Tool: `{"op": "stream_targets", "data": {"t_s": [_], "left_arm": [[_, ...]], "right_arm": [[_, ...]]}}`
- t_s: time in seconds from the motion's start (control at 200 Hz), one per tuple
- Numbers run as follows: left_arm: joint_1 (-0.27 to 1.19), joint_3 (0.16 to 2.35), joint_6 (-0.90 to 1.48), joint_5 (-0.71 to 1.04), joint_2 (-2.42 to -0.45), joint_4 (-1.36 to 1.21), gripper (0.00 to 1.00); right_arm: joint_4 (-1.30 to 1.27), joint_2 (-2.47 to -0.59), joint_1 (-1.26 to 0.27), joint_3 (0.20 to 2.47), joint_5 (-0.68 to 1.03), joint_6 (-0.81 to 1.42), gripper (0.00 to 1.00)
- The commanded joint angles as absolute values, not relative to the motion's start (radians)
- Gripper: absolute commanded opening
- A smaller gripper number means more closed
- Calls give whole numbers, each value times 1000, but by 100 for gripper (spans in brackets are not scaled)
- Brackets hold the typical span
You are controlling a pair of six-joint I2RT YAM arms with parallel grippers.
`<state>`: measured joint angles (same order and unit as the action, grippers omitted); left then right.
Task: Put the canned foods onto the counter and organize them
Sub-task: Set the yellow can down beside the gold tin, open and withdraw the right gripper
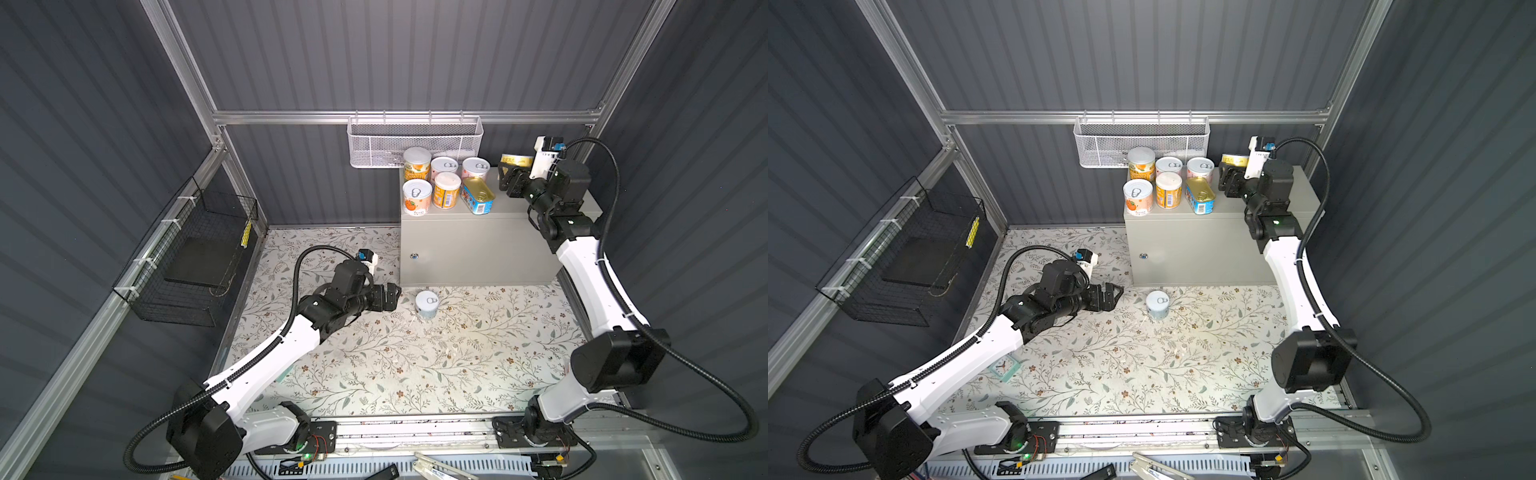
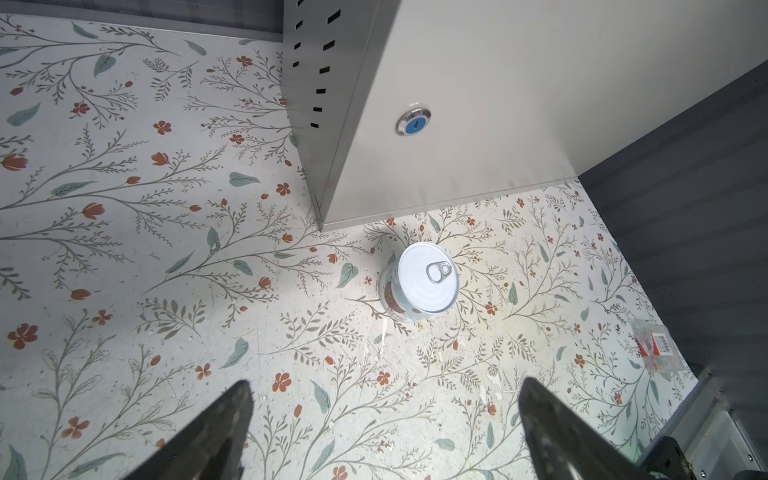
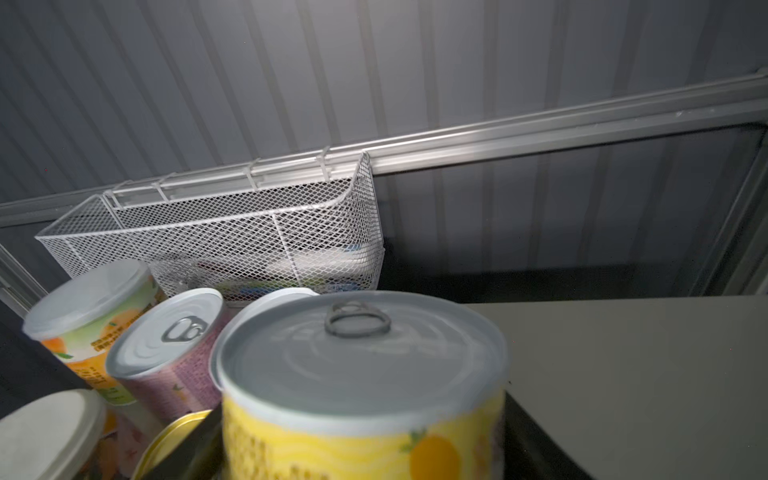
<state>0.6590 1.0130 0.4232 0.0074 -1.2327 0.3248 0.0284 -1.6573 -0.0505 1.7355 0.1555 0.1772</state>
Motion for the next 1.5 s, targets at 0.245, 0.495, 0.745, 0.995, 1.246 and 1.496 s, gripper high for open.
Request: {"op": "stream_targets", "data": {"t_s": [0.245,0.495,0.745,0.995,1.246,1.496], "left_arm": [[657,1023,427,29,-1292,348,100],[657,1007,425,59,-1356,274,100],[659,1005,464,144,-1452,161,100],[683,1035,449,181,-1555,112,100],[759,1111,447,151,-1684,104,100],[761,1169,451,116,-1767,114,100]], "right_arm": [[-117,-1740,-32,1794,219,238,94],[-156,-1586,-33,1620,174,232,99],[-166,-1284,-32,1315,143,290,99],[-1,-933,-32,1045,174,326,99],[119,-621,-33,805,255,470,99],[169,-437,-34,633,546,646,99]]}}
